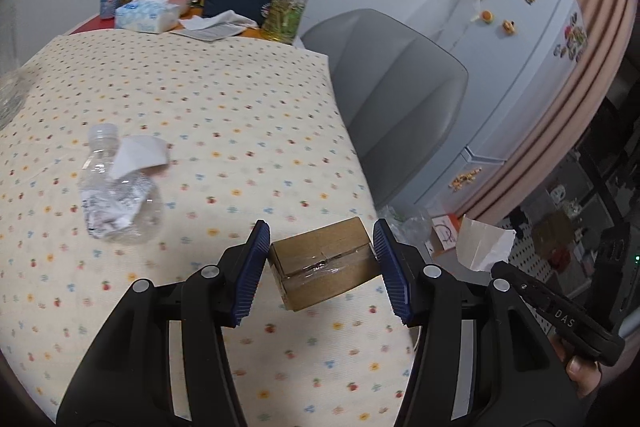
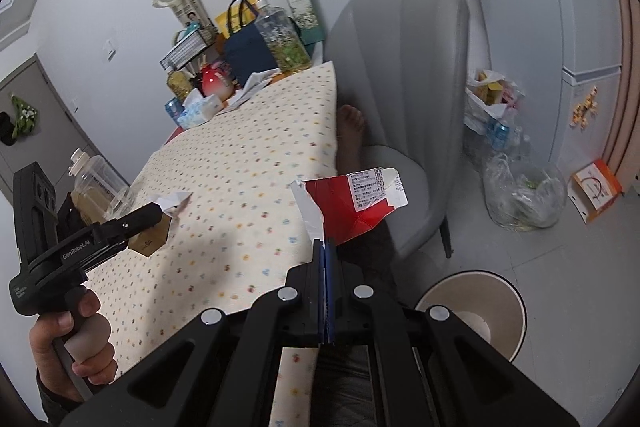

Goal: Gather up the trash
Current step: 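Carry both items over the floor bin and open the right tool, then open the left tool to drop the cardboard box into the bin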

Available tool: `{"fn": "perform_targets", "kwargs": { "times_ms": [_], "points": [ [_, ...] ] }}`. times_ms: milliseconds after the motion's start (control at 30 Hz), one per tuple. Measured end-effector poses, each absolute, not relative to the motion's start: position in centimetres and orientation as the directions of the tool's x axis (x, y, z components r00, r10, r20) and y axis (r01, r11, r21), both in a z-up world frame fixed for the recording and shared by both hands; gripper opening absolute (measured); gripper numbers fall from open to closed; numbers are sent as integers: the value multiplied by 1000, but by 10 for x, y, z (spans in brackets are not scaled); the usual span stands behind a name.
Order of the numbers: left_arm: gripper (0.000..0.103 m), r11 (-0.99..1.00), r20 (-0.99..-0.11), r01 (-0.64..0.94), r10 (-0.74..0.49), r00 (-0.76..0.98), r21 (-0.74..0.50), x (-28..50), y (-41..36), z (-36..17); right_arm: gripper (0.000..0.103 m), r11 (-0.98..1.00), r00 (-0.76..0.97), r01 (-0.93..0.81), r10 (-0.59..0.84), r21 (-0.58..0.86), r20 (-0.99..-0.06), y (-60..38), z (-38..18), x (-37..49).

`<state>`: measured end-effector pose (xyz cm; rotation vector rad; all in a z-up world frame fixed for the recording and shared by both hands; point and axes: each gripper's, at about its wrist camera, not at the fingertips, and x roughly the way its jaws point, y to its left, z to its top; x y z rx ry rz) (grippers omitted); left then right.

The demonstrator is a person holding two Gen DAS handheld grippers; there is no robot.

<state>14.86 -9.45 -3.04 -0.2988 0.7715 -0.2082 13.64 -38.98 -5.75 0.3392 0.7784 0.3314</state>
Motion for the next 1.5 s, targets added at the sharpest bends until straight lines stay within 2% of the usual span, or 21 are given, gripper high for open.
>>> {"fn": "perform_targets", "kwargs": {
  "times_ms": [667, 867, 933, 967, 1000, 1133, 1233, 1400, 1467, 1500],
  "points": [
    [54, 945, -725, 178, -325, 607, -274, 180, -187, -61, 2, 870, 616, -11, 394, 493, -682, -457, -138, 151],
    [54, 946, -744, 198, -325, 584, -257, 184, -206, -69, 7, 858, 569, 81, 377, 507, -730, -475, -176, 158],
    [54, 946, -750, 211, -324, 577, -247, 186, -214, -70, 17, 856, 568, 109, 363, 505, -738, -484, -183, 157],
    [54, 946, -753, 219, -324, 573, -241, 188, -218, -70, 34, 857, 574, 122, 351, 501, -739, -488, -185, 156],
    [54, 945, -755, 226, -326, 569, -238, 189, -223, -71, 46, 857, 585, 135, 336, 498, -738, -491, -185, 154],
    [54, 939, -762, 257, -337, 553, -229, 191, -244, -73, 47, 851, 612, 171, 303, 496, -730, -511, -183, 150],
    [54, 929, -768, 291, -357, 532, -230, 194, -265, -75, 54, 849, 630, 193, 277, 491, -726, -527, -180, 143],
    [55, 900, -775, 351, -411, 480, -260, 197, -303, -80, 58, 841, 657, 230, 237, 490, -716, -557, -172, 128],
    [67, 879, -772, 385, -445, 454, -280, 198, -320, -82, 59, 837, 669, 250, 215, 488, -712, -571, -168, 121],
    [84, 878, -773, 392, -444, 453, -275, 198, -325, -82, 60, 833, 674, 263, 202, 486, -710, -578, -166, 117]
  ]
}}
